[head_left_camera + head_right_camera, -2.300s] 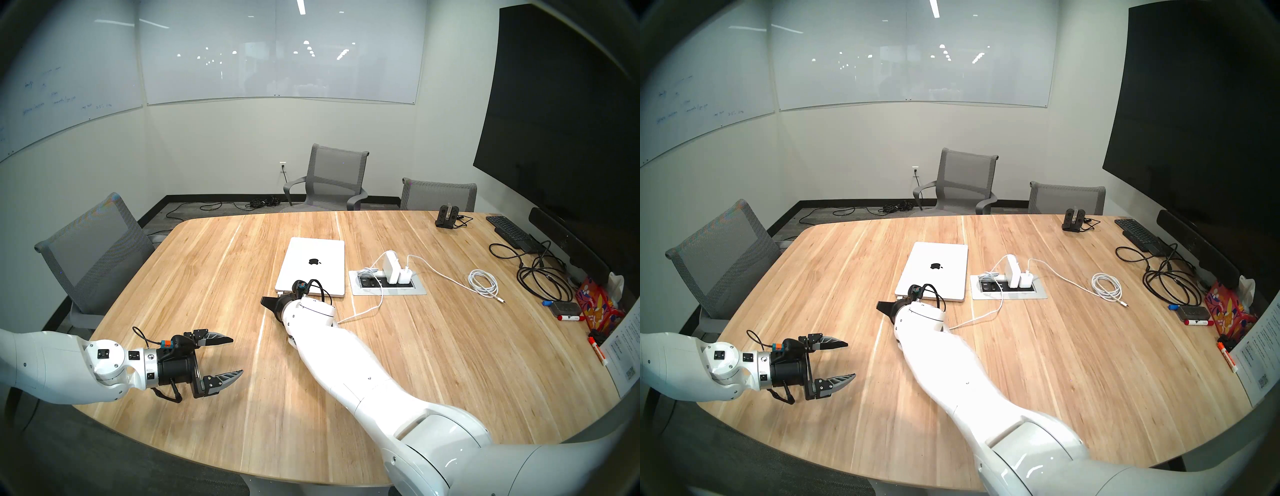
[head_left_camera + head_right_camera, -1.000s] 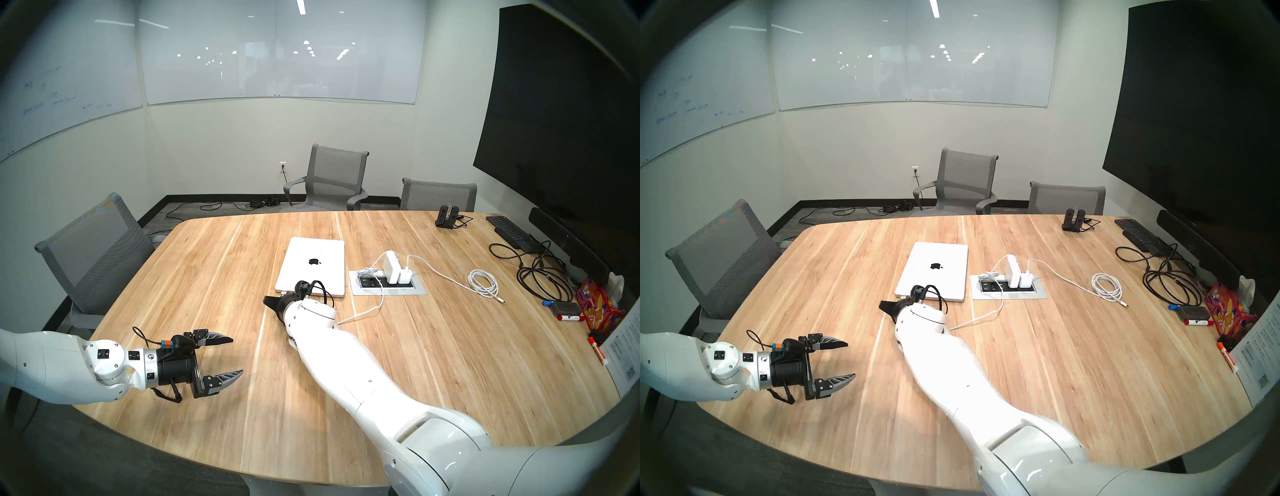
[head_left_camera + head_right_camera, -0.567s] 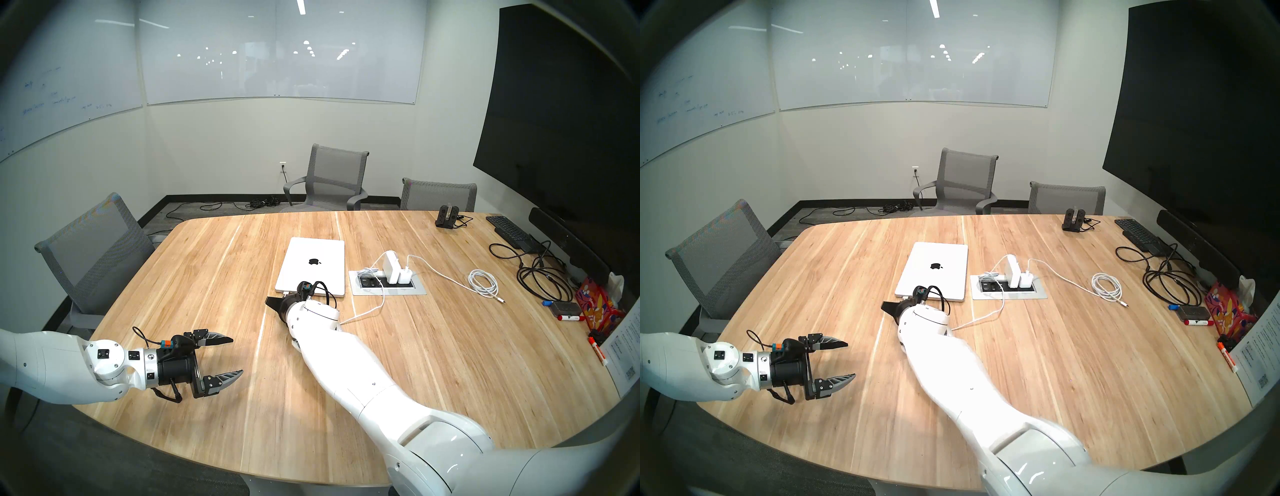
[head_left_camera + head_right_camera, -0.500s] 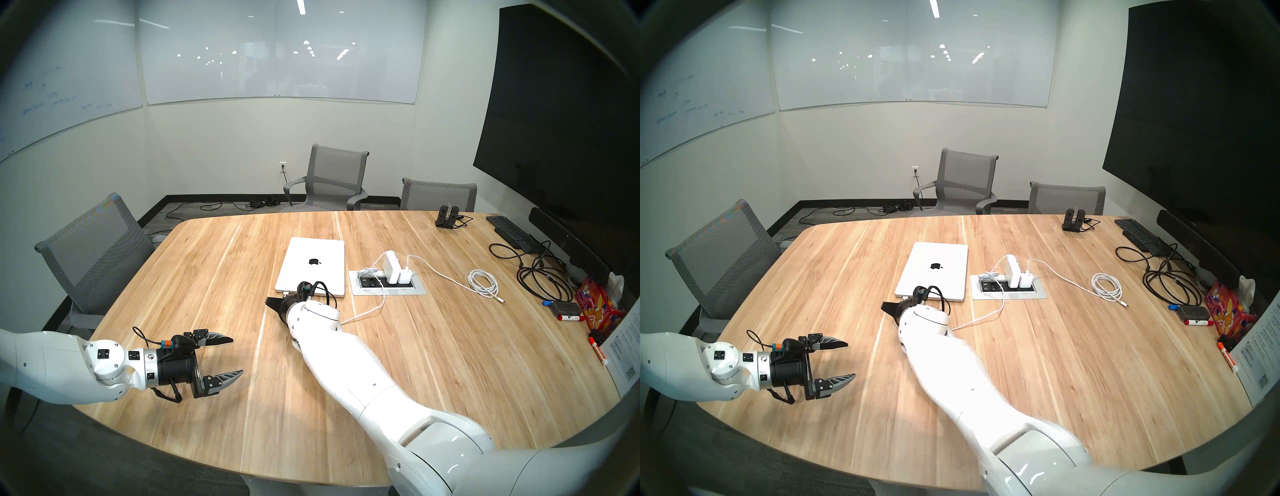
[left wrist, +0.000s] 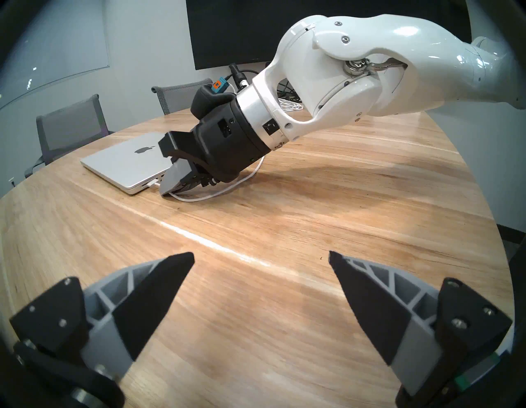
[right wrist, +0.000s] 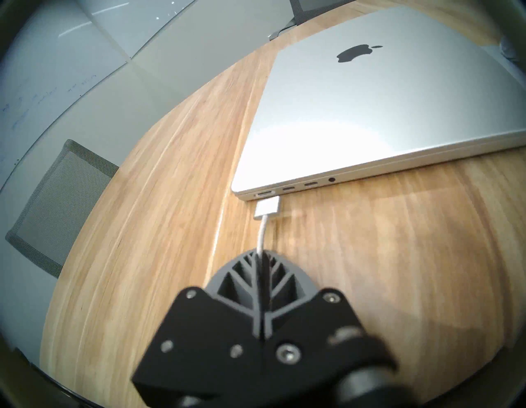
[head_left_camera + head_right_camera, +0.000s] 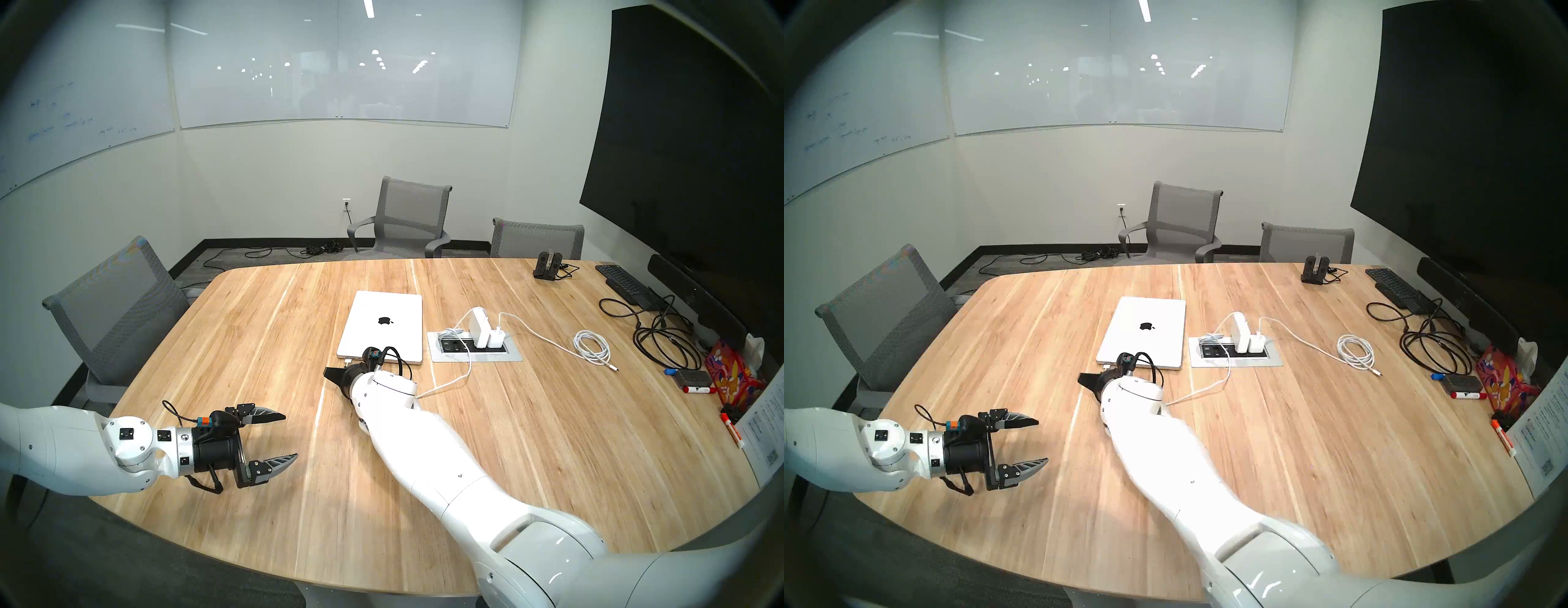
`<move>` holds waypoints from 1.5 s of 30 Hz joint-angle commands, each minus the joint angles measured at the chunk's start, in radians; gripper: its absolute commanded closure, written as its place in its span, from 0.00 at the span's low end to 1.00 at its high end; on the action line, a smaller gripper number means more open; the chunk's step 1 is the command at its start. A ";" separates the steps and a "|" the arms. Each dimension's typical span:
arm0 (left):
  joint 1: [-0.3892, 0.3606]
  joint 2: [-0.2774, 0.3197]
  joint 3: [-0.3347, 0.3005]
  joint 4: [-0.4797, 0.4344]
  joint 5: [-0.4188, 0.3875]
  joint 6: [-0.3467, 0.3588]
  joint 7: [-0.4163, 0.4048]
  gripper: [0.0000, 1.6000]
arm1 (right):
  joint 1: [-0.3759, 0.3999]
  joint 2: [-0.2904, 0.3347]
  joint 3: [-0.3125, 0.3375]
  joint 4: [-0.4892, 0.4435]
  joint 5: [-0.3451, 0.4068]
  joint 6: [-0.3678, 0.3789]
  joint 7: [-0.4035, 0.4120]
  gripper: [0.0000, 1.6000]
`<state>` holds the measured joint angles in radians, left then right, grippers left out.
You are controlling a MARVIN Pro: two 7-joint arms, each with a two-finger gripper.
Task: Plug the charging cable into the port of a MacBook
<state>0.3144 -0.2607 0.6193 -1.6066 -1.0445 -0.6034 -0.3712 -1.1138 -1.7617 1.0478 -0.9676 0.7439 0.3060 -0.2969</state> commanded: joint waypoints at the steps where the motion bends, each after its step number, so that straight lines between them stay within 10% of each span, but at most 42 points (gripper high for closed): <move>1: -0.008 -0.001 -0.007 0.000 0.000 -0.002 0.001 0.00 | 0.024 -0.018 0.001 0.026 0.001 -0.016 0.011 1.00; 15: -0.008 -0.001 -0.007 0.000 0.000 -0.002 0.001 0.00 | 0.061 -0.032 0.005 0.095 0.001 -0.035 0.031 1.00; 31: -0.007 -0.001 -0.007 0.000 0.000 -0.002 0.001 0.00 | 0.050 -0.018 0.006 0.073 0.002 -0.025 0.026 0.08; 45: -0.008 -0.001 -0.007 0.000 0.000 -0.002 0.001 0.00 | 0.021 0.005 0.007 0.019 0.002 -0.007 0.018 0.00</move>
<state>0.3144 -0.2607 0.6193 -1.6066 -1.0445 -0.6034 -0.3712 -1.0663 -1.7744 1.0541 -0.9230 0.7463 0.2880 -0.2679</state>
